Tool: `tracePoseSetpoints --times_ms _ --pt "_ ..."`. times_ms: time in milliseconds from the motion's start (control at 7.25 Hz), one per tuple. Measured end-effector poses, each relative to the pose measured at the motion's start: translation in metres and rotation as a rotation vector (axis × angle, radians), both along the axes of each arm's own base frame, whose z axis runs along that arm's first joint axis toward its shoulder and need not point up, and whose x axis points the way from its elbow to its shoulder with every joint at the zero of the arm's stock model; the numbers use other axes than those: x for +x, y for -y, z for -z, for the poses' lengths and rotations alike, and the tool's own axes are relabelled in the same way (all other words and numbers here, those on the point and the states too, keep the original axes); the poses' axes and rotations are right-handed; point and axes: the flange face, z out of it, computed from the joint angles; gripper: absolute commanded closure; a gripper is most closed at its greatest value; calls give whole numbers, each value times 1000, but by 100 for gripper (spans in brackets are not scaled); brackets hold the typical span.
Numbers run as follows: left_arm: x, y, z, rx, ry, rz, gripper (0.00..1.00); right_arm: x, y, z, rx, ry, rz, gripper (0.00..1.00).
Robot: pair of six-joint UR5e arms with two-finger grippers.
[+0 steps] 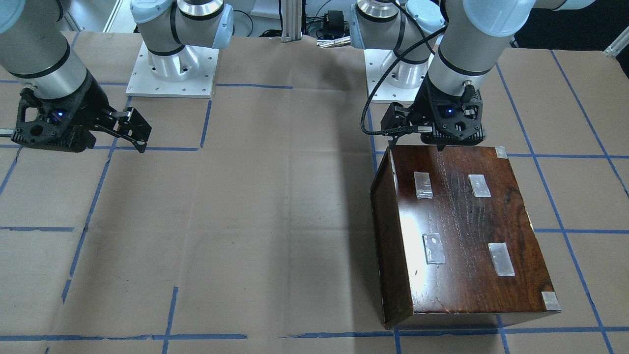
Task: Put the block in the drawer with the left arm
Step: 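Move the left gripper off the box top toward the drawer side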
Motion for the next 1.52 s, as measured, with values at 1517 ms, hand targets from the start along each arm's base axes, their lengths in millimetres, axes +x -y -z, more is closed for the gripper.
tracePoseSetpoints --times_ms 1517 --pt "104 32 -30 -65 -20 -137 1 0 0 0 0 0 0 0"
